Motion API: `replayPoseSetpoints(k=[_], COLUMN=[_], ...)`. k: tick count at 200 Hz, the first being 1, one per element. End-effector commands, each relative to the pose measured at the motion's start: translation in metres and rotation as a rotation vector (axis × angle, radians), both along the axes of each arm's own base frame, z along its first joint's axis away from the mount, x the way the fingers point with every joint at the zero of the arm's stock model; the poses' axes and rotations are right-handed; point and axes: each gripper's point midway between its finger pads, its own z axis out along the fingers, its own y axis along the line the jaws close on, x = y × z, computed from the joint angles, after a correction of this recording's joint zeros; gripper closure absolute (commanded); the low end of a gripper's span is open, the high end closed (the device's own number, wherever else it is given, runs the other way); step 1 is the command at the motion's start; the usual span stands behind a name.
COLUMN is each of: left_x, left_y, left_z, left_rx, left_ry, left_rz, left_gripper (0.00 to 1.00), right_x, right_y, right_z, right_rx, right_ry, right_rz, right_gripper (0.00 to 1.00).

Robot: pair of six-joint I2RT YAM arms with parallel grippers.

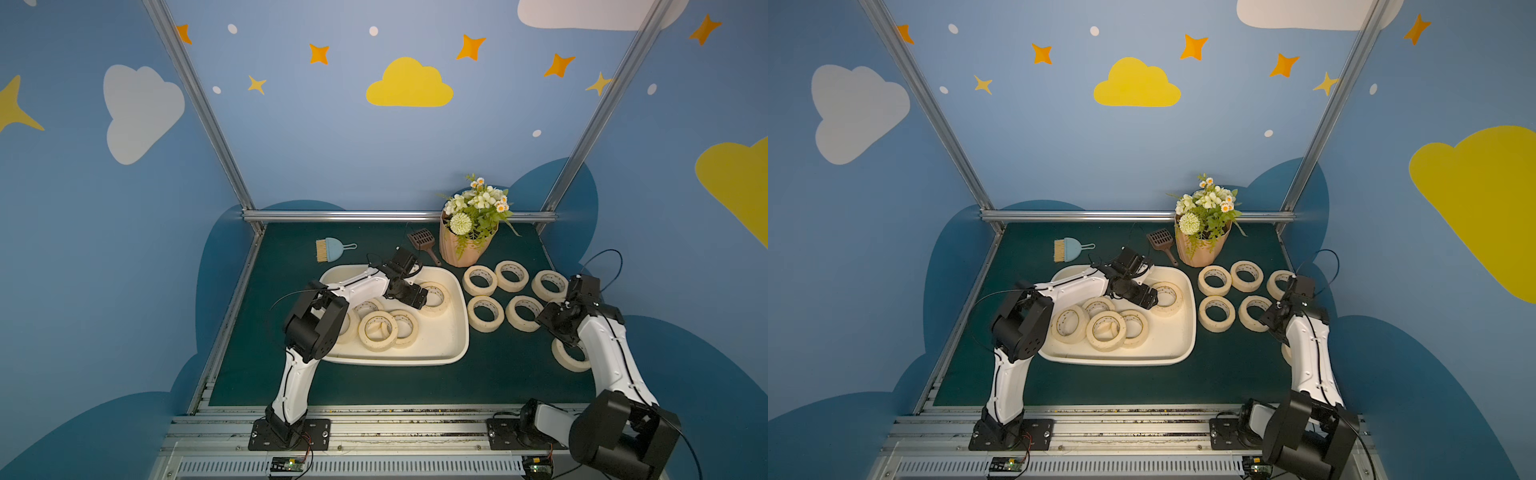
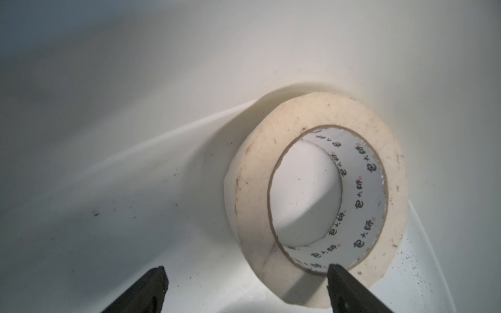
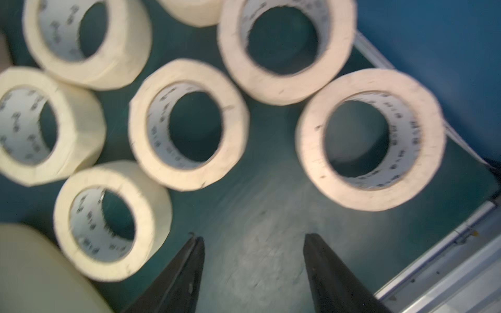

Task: Take out the art tape in the storage box
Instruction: Pick up the art tape from the storage box.

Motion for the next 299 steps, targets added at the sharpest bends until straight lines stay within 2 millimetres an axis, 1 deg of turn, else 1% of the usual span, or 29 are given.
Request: replayPoseSetpoints(k=[1, 18, 34, 38, 47, 58, 80, 96, 106, 126, 137, 153, 183, 217, 247, 277, 284, 291, 299], left_x=[0.000, 0.003, 0.004, 0.005, 0.005, 0.006, 0.008, 0.007, 0.006, 0.004, 0.001, -0.005, -0.020, -0.032, -0.039, -0.043, -0.044, -0.045, -0.045], left_y=[-0.008, -0.013, -0.017, -0.017, -0.018, -0.019, -0.018, -0.016, -0.014, -0.006, -0.002, 0.005, 0.005, 0.000, -0.005, -0.009, -0.010, -0.010, -0.009], left_z=[-0.008, -0.009, -0.012, -0.012, -0.014, -0.015, -0.015, -0.011, -0.006, 0.009, 0.021, 0.040, 0.069, 0.090, 0.099, 0.105, 0.106, 0.106, 0.106], left_rx=[0.017, 0.021, 0.024, 0.026, 0.028, 0.032, 0.038, 0.049, 0.059, 0.079, 0.088, 0.090, 0.062, 0.044, 0.029, 0.013, 0.012, 0.013, 0.014], left_ry=[0.019, 0.020, 0.025, 0.024, 0.028, 0.028, 0.024, 0.017, 0.005, -0.018, -0.039, -0.069, -0.107, -0.138, -0.151, -0.159, -0.163, -0.164, -0.162], left_rz=[-0.017, -0.021, -0.022, -0.021, -0.022, -0.020, -0.011, -0.012, -0.013, -0.013, -0.015, -0.015, -0.020, -0.028, -0.033, -0.034, -0.035, -0.035, -0.034], left_gripper=[0.07, 0.10, 0.14, 0.17, 0.25, 0.40, 0.66, 0.80, 0.86, 0.87, 0.88, 0.88, 0.88, 0.88, 0.88, 0.88, 0.88, 0.87, 0.83], right_x=[-0.020, -0.026, -0.030, -0.031, -0.030, -0.027, -0.020, -0.015, -0.011, -0.002, 0.005, 0.016, 0.036, 0.052, 0.060, 0.062, 0.062, 0.062, 0.062], right_y=[0.046, 0.076, 0.098, 0.104, 0.116, 0.130, 0.156, 0.174, 0.185, 0.208, 0.221, 0.234, 0.257, 0.281, 0.290, 0.292, 0.292, 0.291, 0.290], right_z=[0.001, 0.001, 0.003, 0.004, 0.007, 0.011, 0.017, 0.019, 0.021, 0.021, 0.024, 0.027, 0.032, 0.029, 0.020, 0.008, 0.008, 0.008, 0.009], right_rx=[0.038, 0.042, 0.028, 0.029, 0.031, 0.030, 0.035, 0.036, 0.036, 0.074, 0.109, 0.141, 0.186, 0.230, 0.252, 0.259, 0.256, 0.251, 0.244], right_ry=[0.081, 0.107, 0.132, 0.133, 0.132, 0.127, 0.135, 0.141, 0.142, 0.142, 0.122, 0.094, 0.068, 0.057, 0.064, 0.088, 0.090, 0.089, 0.085], right_rz=[0.153, 0.268, 0.350, 0.370, 0.409, 0.449, 0.522, 0.571, 0.601, 0.643, 0.658, 0.672, 0.694, 0.716, 0.714, 0.704, 0.703, 0.701, 0.699], right_gripper=[0.42, 0.50, 0.54, 0.55, 0.58, 0.61, 0.61, 0.60, 0.60, 0.60, 0.59, 0.59, 0.58, 0.57, 0.56, 0.58, 0.60, 0.67, 0.76])
